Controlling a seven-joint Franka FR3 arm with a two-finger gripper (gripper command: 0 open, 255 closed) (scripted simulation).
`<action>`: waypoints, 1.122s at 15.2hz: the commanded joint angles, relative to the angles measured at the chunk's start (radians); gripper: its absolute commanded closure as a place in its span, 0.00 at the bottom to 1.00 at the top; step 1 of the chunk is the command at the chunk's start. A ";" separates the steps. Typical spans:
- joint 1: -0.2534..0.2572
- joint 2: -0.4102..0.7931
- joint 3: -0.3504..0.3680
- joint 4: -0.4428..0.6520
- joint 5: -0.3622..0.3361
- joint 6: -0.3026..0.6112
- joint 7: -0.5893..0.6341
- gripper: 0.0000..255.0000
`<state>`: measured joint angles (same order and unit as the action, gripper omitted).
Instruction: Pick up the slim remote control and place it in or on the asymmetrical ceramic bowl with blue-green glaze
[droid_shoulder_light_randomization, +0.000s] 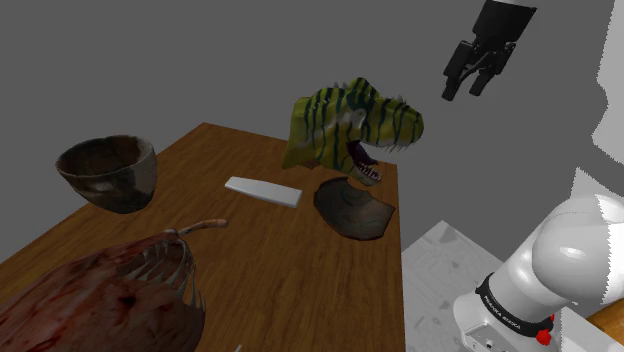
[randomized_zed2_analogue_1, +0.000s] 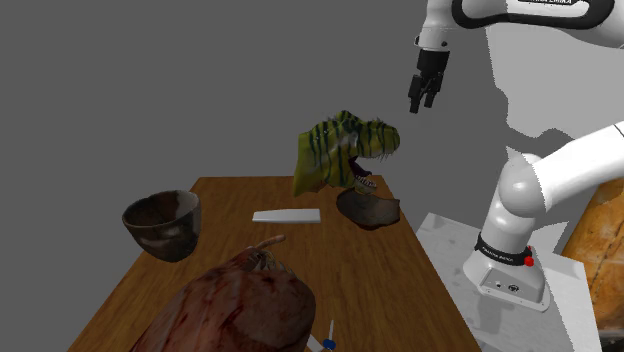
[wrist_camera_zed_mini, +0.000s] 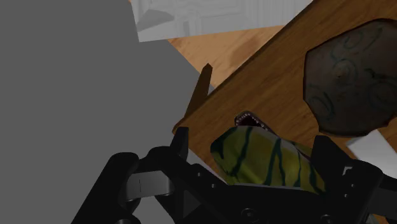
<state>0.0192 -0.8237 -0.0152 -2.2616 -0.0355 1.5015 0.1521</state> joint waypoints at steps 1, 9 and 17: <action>0.000 0.000 0.000 0.000 0.000 0.000 0.000 0.00; 0.071 0.215 0.036 -0.004 0.025 0.206 -0.064 0.00; 0.133 0.459 0.082 0.056 0.039 0.375 -0.127 0.00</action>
<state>0.1427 -0.3986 0.0566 -2.2180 0.0014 1.8558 0.0283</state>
